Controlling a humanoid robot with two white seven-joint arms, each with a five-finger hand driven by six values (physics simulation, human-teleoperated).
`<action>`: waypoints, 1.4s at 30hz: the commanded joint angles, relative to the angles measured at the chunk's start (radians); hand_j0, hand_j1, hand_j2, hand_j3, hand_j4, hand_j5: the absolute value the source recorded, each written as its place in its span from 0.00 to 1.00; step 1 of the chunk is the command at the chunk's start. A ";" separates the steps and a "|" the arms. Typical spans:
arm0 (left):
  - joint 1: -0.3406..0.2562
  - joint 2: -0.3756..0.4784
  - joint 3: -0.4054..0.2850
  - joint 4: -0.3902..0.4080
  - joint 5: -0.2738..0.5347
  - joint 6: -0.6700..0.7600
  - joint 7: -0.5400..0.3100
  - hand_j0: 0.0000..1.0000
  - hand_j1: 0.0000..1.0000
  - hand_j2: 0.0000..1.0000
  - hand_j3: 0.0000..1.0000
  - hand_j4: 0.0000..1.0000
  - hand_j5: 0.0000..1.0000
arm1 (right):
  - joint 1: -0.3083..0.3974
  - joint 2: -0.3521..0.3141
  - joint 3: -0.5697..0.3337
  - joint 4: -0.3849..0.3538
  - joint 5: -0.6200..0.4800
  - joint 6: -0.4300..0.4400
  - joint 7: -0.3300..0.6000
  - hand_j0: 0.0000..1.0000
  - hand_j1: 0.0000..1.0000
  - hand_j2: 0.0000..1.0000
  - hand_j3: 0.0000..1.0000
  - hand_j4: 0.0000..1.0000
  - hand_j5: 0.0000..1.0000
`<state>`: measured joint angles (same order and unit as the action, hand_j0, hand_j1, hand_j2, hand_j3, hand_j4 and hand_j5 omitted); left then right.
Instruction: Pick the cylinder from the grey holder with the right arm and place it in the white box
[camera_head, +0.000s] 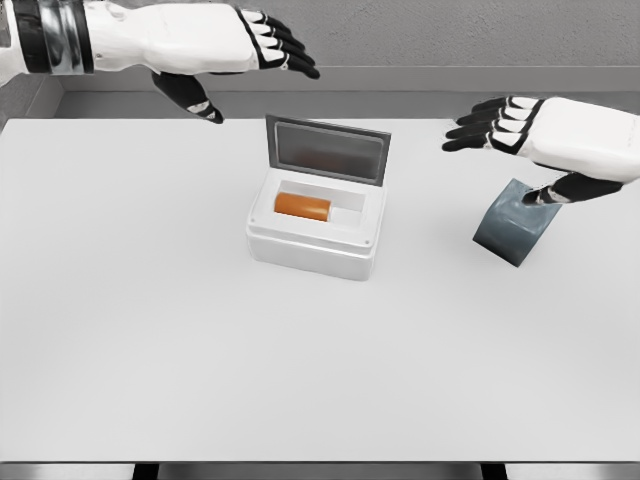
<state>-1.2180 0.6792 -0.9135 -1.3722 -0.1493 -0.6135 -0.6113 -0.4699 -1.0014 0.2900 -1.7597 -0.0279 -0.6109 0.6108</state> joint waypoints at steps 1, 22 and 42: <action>-0.002 -0.027 -0.028 0.085 -0.041 0.003 0.000 1.00 1.00 1.00 1.00 1.00 1.00 | 0.016 -0.017 -0.055 0.000 -0.161 0.000 0.000 1.00 1.00 1.00 1.00 1.00 1.00; -0.069 -0.264 -0.096 0.443 -0.282 0.003 0.000 1.00 1.00 1.00 1.00 1.00 1.00 | 0.349 0.179 -0.239 0.117 -0.196 0.000 0.000 1.00 1.00 1.00 1.00 1.00 1.00; -0.104 -0.313 -0.226 0.489 -0.348 0.003 0.000 1.00 1.00 1.00 1.00 1.00 1.00 | 0.349 0.188 -0.238 0.115 -0.198 0.000 0.000 1.00 1.00 1.00 1.00 1.00 1.00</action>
<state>-1.3284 0.3685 -1.1228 -0.8836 -0.4965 -0.6131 -0.6113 -0.1212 -0.8138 0.0512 -1.6428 -0.2162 -0.6137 0.6113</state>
